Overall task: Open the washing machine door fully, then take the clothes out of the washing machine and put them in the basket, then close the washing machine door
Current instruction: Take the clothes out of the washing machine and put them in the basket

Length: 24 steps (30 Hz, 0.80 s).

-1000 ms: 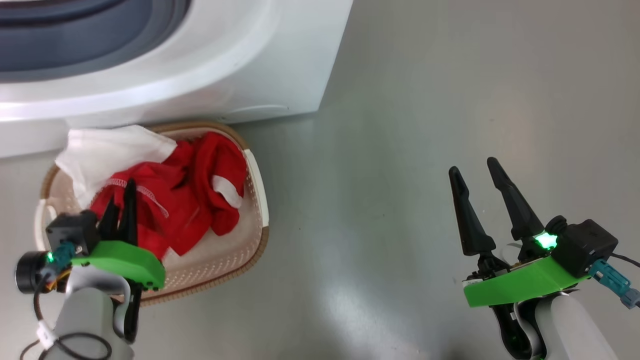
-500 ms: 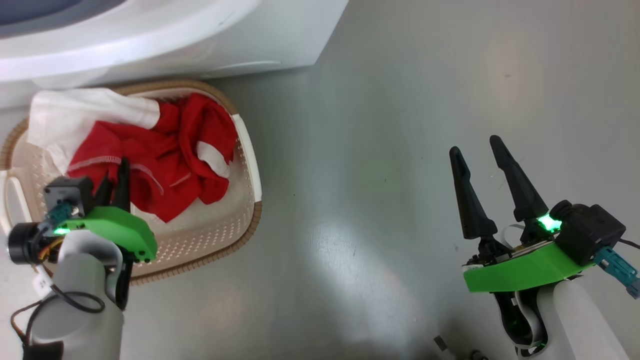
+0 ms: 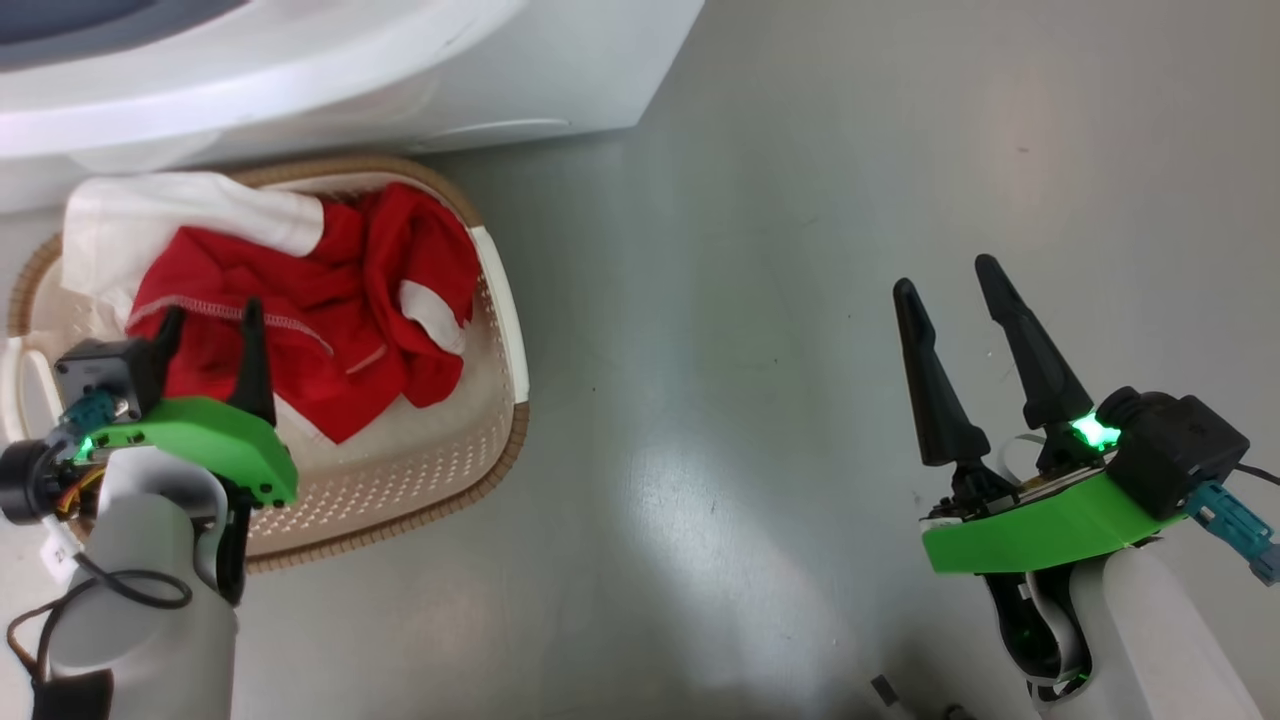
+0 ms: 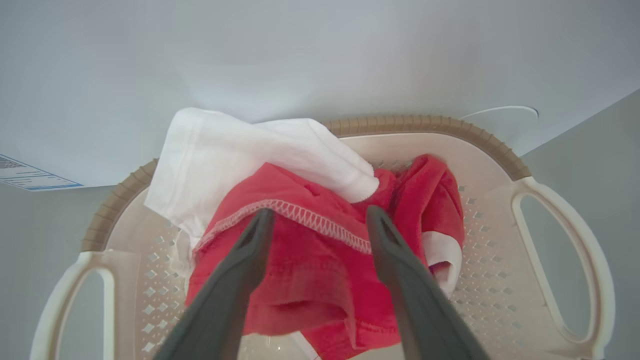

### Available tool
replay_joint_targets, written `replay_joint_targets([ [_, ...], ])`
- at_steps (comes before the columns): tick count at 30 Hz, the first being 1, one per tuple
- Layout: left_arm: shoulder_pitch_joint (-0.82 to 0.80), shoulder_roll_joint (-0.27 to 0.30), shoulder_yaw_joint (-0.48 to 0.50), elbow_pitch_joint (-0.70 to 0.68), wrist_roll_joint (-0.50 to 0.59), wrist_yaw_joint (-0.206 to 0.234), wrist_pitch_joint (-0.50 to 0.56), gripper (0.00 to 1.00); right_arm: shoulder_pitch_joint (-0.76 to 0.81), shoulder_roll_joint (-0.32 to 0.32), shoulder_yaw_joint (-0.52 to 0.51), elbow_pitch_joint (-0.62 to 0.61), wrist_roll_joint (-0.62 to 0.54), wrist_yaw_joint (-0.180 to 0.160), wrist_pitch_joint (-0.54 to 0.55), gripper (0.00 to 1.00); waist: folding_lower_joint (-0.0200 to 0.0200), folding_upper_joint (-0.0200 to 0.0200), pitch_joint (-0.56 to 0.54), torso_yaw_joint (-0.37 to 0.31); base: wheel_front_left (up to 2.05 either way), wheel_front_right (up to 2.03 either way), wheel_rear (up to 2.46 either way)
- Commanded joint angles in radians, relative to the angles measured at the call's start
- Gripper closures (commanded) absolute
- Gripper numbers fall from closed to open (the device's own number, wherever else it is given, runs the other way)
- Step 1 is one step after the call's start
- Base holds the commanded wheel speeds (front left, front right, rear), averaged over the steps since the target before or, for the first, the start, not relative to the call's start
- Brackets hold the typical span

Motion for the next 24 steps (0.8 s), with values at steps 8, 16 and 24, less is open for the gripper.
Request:
replay_joint_targets([
  [8,0.125,0.006,0.072,-0.062,-0.001,-0.003,-0.005,0.0,0.015,-0.002,0.033,0.005,0.003,0.007,-0.006,0.0,0.0,0.0,-0.105,-0.001,0.0,0.0,0.0],
  [16,0.227,-0.005,0.103,-0.161,0.008,-0.005,-0.005,0.0,0.045,-0.002,0.031,0.04,0.002,0.007,-0.006,0.0,0.0,0.0,-0.238,0.003,0.0,0.0,0.0],
  [24,0.336,-0.017,0.095,-0.297,-0.005,-0.005,-0.005,0.0,0.098,-0.002,0.022,0.074,-0.009,0.007,-0.006,0.0,0.0,0.0,-0.372,0.015,0.0,0.0,0.0],
])
